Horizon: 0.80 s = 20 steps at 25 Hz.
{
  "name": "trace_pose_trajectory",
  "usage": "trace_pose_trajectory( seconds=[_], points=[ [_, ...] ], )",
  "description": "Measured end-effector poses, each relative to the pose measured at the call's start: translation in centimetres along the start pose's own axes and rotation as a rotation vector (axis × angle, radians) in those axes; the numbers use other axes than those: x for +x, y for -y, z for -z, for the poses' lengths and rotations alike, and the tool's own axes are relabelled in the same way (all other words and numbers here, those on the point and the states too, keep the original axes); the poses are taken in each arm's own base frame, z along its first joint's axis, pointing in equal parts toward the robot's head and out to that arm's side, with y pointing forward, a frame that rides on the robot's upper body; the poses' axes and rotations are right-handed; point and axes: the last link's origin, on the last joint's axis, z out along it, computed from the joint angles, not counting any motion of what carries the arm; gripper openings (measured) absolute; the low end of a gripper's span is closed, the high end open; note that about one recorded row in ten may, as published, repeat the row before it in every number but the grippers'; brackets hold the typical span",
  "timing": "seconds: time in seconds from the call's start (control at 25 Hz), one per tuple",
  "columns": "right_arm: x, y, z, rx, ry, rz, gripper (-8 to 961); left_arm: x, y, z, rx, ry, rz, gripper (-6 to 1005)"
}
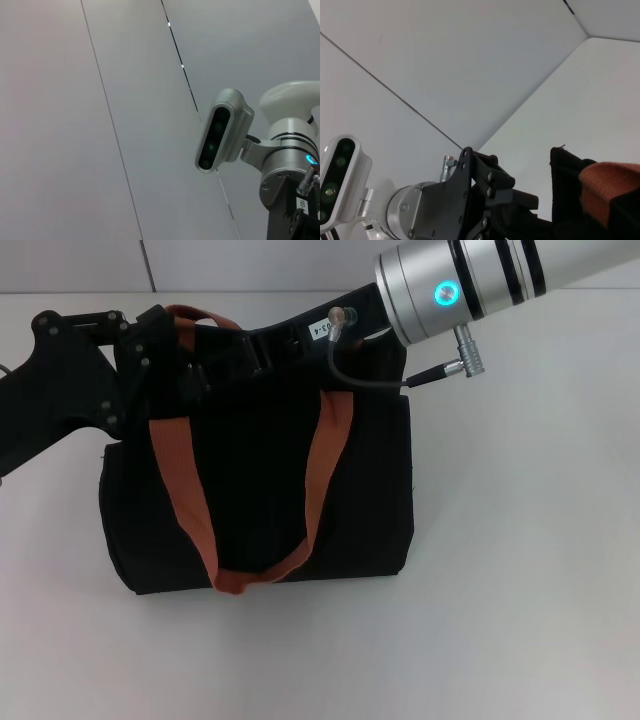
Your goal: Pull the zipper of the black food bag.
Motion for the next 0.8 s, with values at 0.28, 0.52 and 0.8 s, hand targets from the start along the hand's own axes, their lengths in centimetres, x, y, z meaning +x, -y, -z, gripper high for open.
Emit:
trace_pose_trajectory(
  seconds=[0.28,0.52,0.8],
  points=[
    [0.05,-0.13,-0.06,0.007,-0.007,0.023,293,0.08,0.05,0.02,0.0,-0.004,-0.002,30],
    [0.14,-0.1,0.04,0.015,-0.003,0.036,181,0.13,0.07,0.01,0.001,-0.007,-0.003,30],
    [0.23,-0.22,0.57,0.027,0.005,0.085,20,0.1,0.0,0.33,0.01,-0.006,0.0,30]
  ],
)
